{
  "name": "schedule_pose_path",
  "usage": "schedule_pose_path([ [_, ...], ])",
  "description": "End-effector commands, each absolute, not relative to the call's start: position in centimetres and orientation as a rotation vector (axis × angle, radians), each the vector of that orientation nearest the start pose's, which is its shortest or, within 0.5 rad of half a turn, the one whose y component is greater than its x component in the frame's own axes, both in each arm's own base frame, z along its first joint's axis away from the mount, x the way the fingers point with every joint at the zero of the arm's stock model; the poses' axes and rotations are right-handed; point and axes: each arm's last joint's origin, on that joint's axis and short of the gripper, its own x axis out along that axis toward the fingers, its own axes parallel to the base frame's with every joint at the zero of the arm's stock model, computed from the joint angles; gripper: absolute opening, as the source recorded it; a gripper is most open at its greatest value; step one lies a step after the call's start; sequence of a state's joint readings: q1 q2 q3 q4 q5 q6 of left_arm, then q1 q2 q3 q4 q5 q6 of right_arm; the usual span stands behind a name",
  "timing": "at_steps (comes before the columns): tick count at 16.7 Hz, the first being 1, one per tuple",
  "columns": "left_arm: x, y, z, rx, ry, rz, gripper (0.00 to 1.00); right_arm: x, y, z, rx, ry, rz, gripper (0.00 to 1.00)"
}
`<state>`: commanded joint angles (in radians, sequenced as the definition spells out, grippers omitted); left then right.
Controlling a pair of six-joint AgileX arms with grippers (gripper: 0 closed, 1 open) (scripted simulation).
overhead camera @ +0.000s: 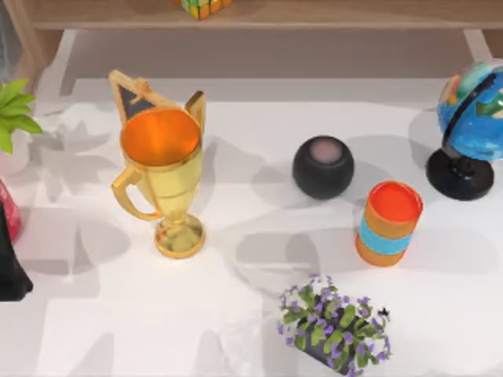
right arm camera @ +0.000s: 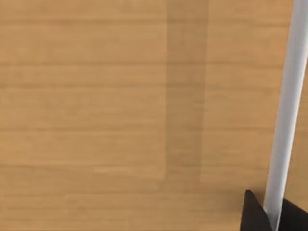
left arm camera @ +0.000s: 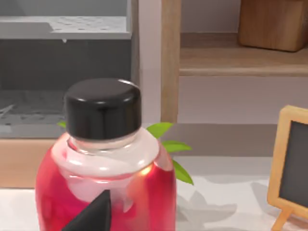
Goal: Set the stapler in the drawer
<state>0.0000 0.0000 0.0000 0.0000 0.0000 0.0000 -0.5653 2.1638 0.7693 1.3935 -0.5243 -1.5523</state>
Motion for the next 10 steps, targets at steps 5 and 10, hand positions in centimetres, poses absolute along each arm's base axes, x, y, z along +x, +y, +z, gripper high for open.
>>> schedule_pose_path([
  [5,10.6,-0.1,16.0,0.0,0.0,0.0,1.0,36.5,-18.4,8.8,-1.568,0.016,-0.013,0.0],
  [10,10.6,-0.1,16.0,0.0,0.0,0.0,1.0,37.2,-18.4,8.8,-1.56,0.023,-0.012,0.0],
])
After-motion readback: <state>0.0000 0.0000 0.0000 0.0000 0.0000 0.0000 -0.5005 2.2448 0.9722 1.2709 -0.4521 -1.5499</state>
